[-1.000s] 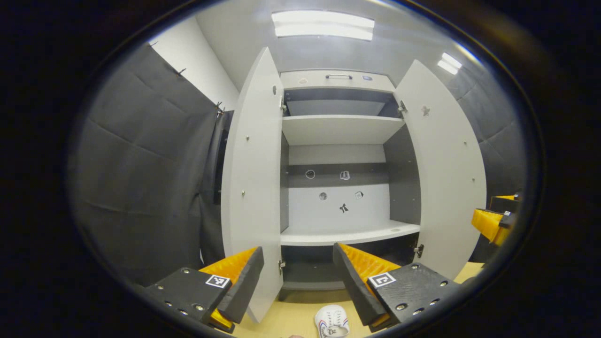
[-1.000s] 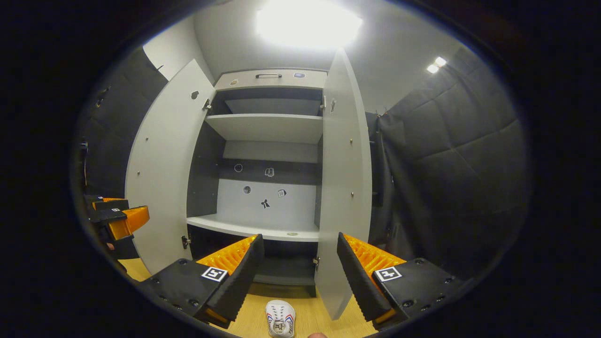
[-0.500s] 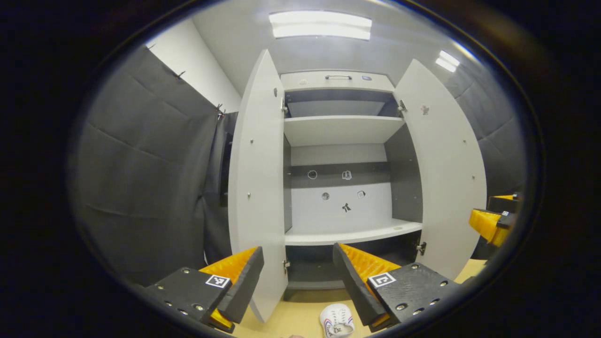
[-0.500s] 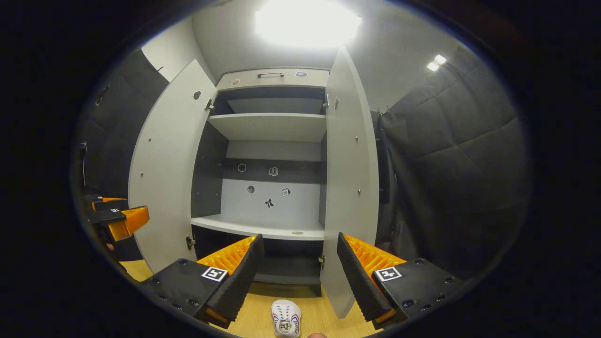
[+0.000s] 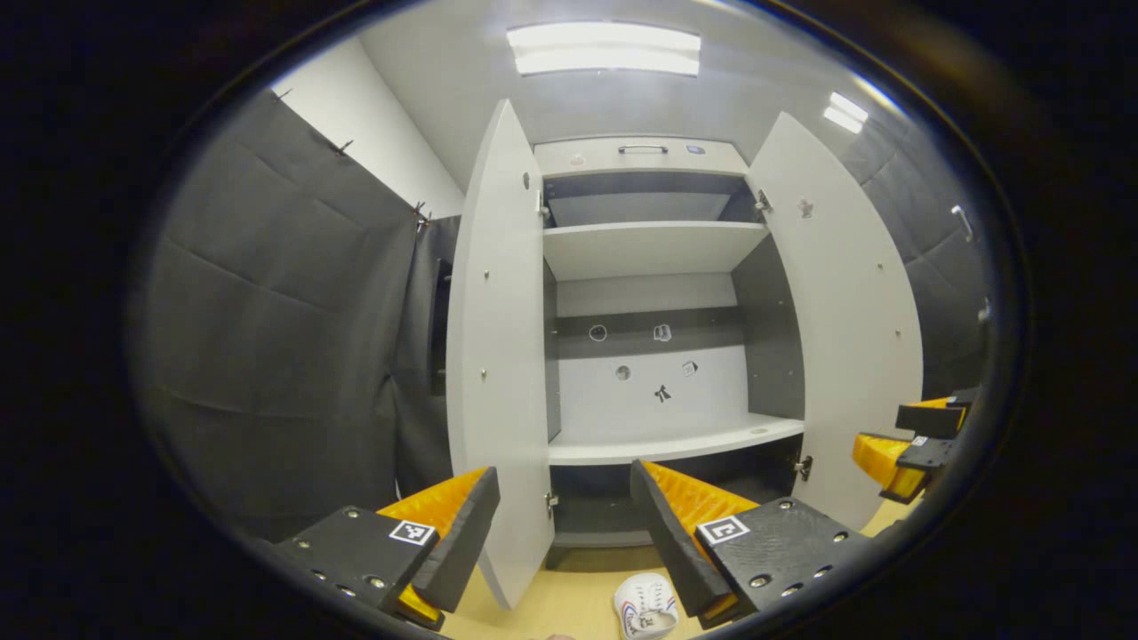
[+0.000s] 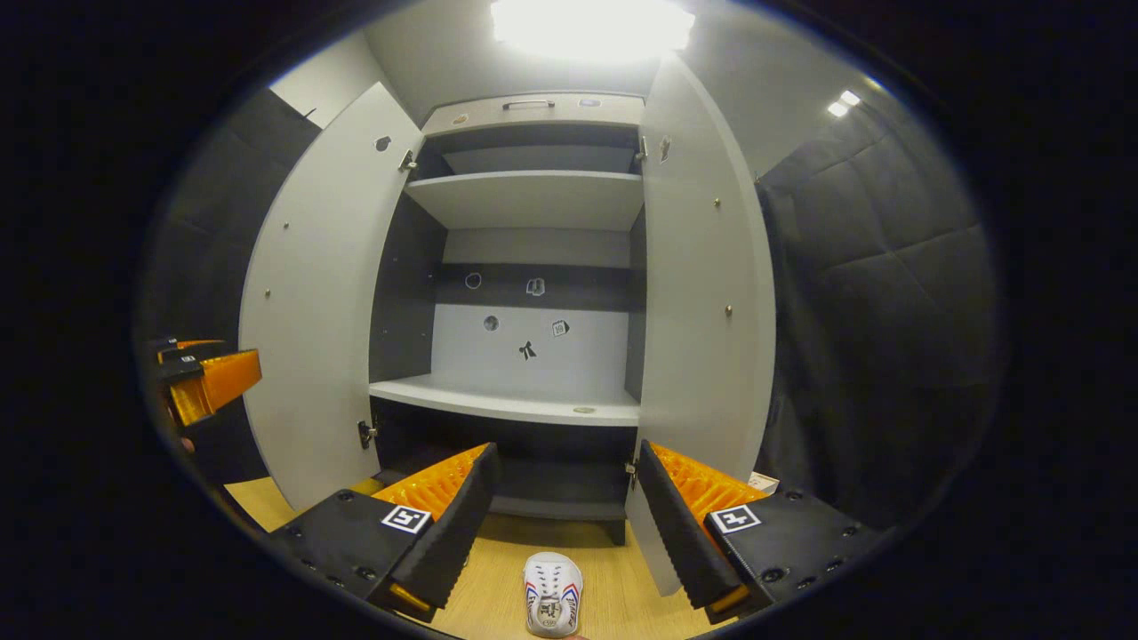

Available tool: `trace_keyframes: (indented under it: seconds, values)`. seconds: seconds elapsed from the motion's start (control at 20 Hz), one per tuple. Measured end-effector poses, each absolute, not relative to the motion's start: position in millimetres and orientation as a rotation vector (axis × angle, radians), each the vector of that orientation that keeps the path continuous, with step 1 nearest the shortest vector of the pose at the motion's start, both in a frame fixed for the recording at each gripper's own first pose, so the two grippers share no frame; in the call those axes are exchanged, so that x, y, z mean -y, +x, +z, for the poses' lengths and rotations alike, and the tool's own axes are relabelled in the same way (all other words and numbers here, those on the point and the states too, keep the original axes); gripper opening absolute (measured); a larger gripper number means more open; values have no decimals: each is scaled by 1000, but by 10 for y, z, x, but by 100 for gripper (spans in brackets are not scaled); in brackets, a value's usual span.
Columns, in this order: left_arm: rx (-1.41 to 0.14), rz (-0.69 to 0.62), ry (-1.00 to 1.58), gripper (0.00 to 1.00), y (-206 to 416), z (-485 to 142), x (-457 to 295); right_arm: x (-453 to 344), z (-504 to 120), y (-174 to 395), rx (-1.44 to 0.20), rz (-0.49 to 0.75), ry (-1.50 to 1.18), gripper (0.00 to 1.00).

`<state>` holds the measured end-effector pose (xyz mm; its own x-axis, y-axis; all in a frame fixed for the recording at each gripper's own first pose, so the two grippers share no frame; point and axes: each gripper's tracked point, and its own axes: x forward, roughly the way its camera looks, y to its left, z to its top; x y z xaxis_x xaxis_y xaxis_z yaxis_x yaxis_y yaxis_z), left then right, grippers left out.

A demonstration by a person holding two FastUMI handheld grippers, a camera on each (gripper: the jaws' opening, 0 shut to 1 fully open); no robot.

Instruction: Grab one shoe with the right hand and put it into the shoe cabinet, grab the other shoe with the left hand and put it into the shoe cabinet; then close the right door with the right hand and the left door with the left hand.

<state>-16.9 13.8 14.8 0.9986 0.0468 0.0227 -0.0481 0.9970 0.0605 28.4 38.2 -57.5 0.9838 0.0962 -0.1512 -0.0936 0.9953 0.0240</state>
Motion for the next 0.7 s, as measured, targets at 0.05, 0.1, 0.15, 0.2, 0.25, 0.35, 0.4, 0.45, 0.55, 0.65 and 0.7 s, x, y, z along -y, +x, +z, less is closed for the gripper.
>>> trace_keyframes:
  seconds: [0.05, 0.1, 0.15, 0.2, 0.25, 0.35, 0.4, 0.45, 0.55, 0.65, 0.7]
  values:
    - [20, 58, 65, 89, -192, 143, -173, -411, -654, 329, -173, 109, 16, 98]
    - [19, 68, 68, 90, -213, 161, -199, -444, -734, 350, -193, 120, 15, 98]
    - [20, 78, 72, 89, -232, 169, -228, -464, -822, 365, -215, 128, 15, 98]
    - [22, 88, 76, 89, -264, 197, -263, -485, -916, 385, -240, 135, 19, 98]
    - [23, 97, 80, 89, -288, 194, -284, -509, -998, 408, -265, 143, 27, 98]
    - [24, 117, 88, 89, -330, 215, -329, -545, -1163, 459, -315, 159, 42, 98]
    - [23, 126, 93, 89, -345, 230, -347, -561, -1238, 472, -336, 169, 48, 98]
    - [24, 136, 99, 89, -365, 239, -376, -584, -1312, 492, -356, 180, 52, 98]
    - [24, 157, 108, 90, -448, 239, -452, -635, -1516, 511, -412, 205, 47, 98]
    - [15, 174, 114, 90, -520, 220, -505, -669, -1742, 533, -474, 226, 38, 98]
    - [9, 187, 120, 90, -543, 212, -535, -688, -1863, 533, -505, 236, 32, 99]
